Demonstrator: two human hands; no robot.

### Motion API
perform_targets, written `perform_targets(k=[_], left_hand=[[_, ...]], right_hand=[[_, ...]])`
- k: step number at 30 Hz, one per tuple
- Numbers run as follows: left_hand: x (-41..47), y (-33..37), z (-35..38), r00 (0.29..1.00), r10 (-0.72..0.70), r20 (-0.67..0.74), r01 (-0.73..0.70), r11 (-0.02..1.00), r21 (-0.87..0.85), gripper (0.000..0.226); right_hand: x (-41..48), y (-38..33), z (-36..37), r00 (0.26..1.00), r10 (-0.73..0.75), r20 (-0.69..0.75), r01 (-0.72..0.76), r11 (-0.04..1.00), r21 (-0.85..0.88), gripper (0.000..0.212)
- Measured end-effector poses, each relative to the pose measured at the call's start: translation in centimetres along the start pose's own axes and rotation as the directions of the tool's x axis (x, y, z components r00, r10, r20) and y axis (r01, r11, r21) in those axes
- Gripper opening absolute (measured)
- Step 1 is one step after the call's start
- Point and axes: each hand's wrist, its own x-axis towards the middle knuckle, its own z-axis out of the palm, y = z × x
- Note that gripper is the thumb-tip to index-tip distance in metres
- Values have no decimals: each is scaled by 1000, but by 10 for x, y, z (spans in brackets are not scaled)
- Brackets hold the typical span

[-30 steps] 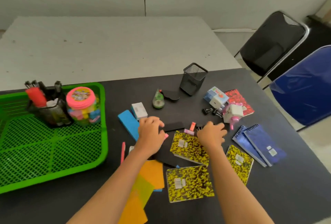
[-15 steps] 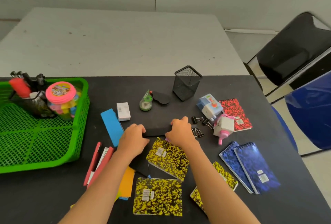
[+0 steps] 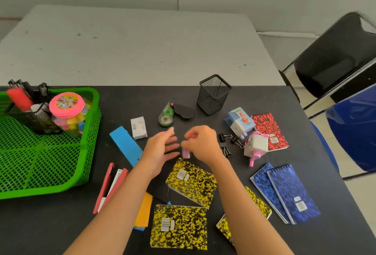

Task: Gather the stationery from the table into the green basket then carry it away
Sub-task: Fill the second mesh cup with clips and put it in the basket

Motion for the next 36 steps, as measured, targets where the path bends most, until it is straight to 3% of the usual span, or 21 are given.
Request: perform_targets(k=[1, 3, 5, 7, 8, 9, 12, 14, 16, 18, 20, 22, 24, 28, 30, 32, 33, 36], left_hand=[[-4, 3, 0, 990, -82, 115, 102, 978, -182, 32], [-7, 4, -6, 965, -106, 241, 199, 894, -402, 35], [-7, 3, -17, 971, -115, 210, 210, 831, -516, 27], [-4, 1, -30, 983, -157, 94, 183, 855, -486, 22], [-1, 0, -38, 984, -176, 11, 163, 882, -443, 22], [2, -1, -46, 981, -180, -69, 137, 901, -412, 23], [6, 2, -64, 968, -176, -177, 83, 896, -435, 29], [5, 6, -73, 971, -170, -170, 71, 878, -473, 32], [5, 9, -79, 972, -154, -177, 55, 884, -464, 28], [1, 9, -81, 968, -145, -207, 51, 915, -399, 23], [-2, 4, -75, 971, -172, -166, 112, 940, -323, 23], [-10, -1, -65, 980, -201, 2, 193, 934, -300, 26], [-15, -8, -60, 976, -197, 96, 217, 925, -312, 22], [-13, -12, -73, 989, -136, -62, 107, 936, -334, 9], [-12, -10, -83, 984, -90, -151, 29, 930, -366, 11], [-15, -5, -88, 983, -64, -169, -12, 911, -412, 13], [-17, -3, -88, 984, -57, -167, -19, 907, -421, 14], [-17, -1, -86, 980, -69, -188, -16, 909, -416, 14]], right_hand=[[-5, -11, 0, 996, -77, 41, 72, 992, 99, 19], [-12, -26, 6, 970, -217, 114, 200, 969, 142, 23], [-13, -29, 14, 970, -242, 14, 238, 962, 132, 27], [-11, -22, 22, 967, -210, -143, 229, 964, 137, 29], [-10, -17, 28, 951, -257, -170, 268, 963, 41, 32], [-9, -11, 36, 936, -336, -103, 327, 940, -98, 37], [-15, 3, 65, 889, -370, 270, 451, 810, -375, 42], [-17, 9, 70, 883, -348, 315, 467, 724, -508, 34], [-16, 12, 69, 900, -361, 245, 435, 697, -570, 31], [-14, 11, 66, 939, -332, 95, 340, 838, -426, 26], [-18, -2, 64, 956, -293, -16, 290, 952, -101, 21], [-24, -18, 68, 951, -308, 0, 308, 949, 64, 24], [-29, -29, 73, 949, -315, 11, 312, 945, 98, 24], [-35, -25, 73, 978, -204, -31, 205, 942, 264, 38], [-39, -19, 83, 983, -183, 32, 182, 983, 32, 45], [-45, -16, 101, 975, -166, 148, 203, 935, -292, 53], [-46, -16, 109, 973, -154, 169, 208, 904, -373, 54], [-44, -22, 114, 981, -149, 121, 185, 906, -380, 46]])
